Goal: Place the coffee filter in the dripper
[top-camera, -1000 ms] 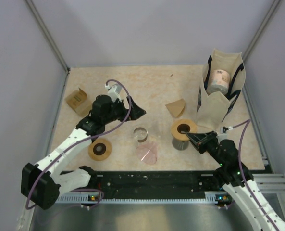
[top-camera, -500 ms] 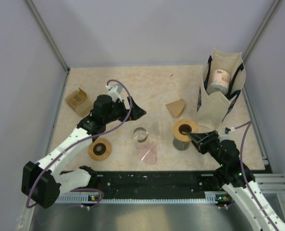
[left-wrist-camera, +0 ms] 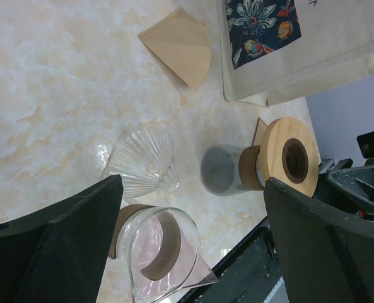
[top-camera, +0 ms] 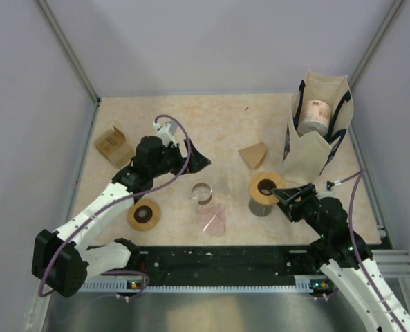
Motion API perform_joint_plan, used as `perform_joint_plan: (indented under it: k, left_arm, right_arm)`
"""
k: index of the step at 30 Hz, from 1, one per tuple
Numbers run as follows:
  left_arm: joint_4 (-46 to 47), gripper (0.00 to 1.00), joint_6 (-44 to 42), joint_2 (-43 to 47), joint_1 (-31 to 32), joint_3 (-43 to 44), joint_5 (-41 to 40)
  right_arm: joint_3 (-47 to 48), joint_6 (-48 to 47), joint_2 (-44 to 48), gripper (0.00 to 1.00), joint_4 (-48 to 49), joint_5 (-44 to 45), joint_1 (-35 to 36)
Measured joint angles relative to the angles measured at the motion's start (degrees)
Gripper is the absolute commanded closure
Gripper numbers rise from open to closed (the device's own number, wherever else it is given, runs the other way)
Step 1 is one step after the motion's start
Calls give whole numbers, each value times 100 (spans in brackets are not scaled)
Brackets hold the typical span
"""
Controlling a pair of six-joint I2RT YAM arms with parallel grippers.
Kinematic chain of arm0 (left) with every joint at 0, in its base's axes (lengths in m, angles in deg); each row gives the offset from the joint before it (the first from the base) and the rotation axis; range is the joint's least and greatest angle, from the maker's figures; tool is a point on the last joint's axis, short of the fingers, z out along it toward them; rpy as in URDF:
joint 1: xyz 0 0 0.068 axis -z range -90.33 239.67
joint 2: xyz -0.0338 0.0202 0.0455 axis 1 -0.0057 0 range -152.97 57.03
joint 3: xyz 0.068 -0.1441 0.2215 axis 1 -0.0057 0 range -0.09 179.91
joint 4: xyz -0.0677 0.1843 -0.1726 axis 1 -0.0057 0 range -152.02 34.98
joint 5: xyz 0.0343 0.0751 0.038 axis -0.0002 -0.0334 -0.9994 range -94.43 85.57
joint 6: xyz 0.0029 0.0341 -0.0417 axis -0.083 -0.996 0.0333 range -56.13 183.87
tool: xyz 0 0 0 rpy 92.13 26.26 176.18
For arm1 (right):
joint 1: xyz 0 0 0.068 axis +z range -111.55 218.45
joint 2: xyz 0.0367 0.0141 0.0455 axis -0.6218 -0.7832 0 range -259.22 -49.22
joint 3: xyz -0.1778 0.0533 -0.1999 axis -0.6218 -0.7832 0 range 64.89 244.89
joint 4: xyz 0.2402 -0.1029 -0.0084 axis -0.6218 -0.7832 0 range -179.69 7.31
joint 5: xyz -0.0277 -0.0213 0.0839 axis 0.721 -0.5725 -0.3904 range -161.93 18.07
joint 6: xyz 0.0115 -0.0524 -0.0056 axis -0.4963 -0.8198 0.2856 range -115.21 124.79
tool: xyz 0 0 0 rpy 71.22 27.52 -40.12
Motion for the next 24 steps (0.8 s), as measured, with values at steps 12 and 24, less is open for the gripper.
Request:
perform_joint_plan:
  k: [12,24]
  left_arm:
    - [-4,1,-22,0,0,0,-55]
    - [-179,1,-122,0,0,0,-463]
  right_arm:
    - [457,-221,-402,15,-546,293,0]
    - [1410,-973,-741,4,-1370,1335,0]
